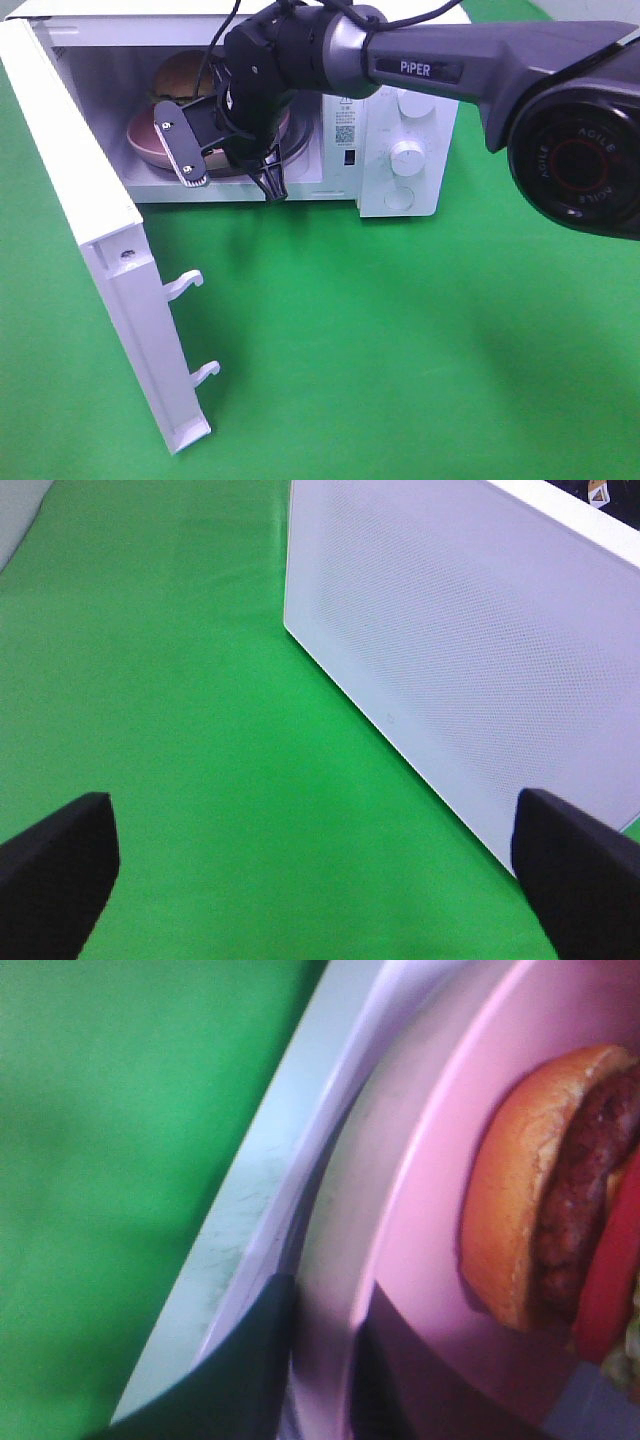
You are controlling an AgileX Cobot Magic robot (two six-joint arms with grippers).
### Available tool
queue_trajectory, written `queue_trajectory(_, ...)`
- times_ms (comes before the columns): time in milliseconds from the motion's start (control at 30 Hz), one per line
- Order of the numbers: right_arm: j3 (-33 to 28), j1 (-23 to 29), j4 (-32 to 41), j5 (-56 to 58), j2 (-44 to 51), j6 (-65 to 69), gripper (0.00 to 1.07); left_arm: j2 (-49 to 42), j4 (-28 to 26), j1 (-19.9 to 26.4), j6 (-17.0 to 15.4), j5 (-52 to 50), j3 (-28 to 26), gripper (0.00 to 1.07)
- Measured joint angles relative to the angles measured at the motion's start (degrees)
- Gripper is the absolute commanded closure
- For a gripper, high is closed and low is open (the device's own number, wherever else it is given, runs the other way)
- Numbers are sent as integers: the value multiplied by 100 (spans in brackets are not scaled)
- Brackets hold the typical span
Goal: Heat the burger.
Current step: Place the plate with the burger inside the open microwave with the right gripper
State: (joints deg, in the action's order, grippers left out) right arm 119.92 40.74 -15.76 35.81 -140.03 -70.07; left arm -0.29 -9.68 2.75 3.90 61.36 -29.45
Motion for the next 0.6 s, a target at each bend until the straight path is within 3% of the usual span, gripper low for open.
queue_trajectory(200, 6, 0, 0, -80, 0, 246, 69, 0, 0, 0, 0, 0, 0, 7)
queue_trajectory(600, 6, 0, -6, -6, 0, 264, 67, 0, 0, 0, 0, 0, 0, 7)
